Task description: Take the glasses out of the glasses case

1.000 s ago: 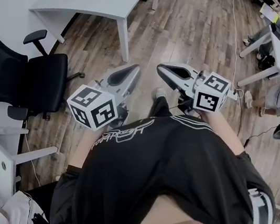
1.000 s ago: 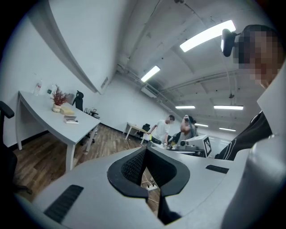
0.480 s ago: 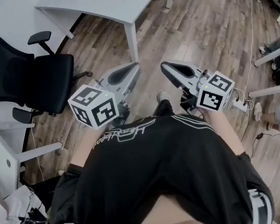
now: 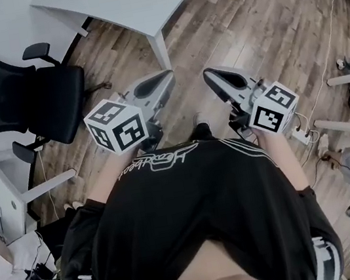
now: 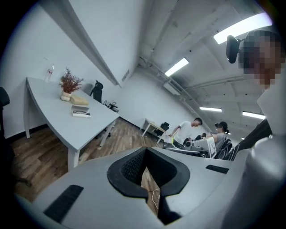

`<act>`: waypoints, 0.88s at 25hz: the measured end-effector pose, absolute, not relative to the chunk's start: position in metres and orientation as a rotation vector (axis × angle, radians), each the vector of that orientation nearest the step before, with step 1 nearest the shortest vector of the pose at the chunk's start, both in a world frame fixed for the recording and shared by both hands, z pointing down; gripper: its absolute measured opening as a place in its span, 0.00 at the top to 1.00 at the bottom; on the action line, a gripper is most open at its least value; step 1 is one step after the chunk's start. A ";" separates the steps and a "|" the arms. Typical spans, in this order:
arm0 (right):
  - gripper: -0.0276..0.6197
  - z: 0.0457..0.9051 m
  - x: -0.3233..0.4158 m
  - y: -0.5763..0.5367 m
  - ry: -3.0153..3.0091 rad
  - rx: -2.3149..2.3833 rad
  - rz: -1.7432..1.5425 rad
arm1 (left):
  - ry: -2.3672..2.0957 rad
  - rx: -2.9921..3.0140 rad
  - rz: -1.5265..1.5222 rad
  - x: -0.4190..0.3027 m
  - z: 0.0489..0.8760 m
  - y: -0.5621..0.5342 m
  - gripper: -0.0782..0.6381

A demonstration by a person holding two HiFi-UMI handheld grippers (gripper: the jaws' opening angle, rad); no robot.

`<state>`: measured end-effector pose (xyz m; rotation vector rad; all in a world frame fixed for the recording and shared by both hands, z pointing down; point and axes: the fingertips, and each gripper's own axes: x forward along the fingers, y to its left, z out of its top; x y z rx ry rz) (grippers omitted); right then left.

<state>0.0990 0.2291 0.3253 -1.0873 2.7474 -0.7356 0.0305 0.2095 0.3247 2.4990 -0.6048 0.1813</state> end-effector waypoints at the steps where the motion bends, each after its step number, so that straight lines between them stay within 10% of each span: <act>1: 0.94 0.328 0.108 0.221 2.751 -1.083 -0.742 | -0.605 2.496 0.186 0.040 0.327 0.202 0.88; 22: 0.94 0.314 0.198 0.104 2.880 -0.951 -0.634 | -0.760 2.510 0.181 0.132 0.316 0.095 0.88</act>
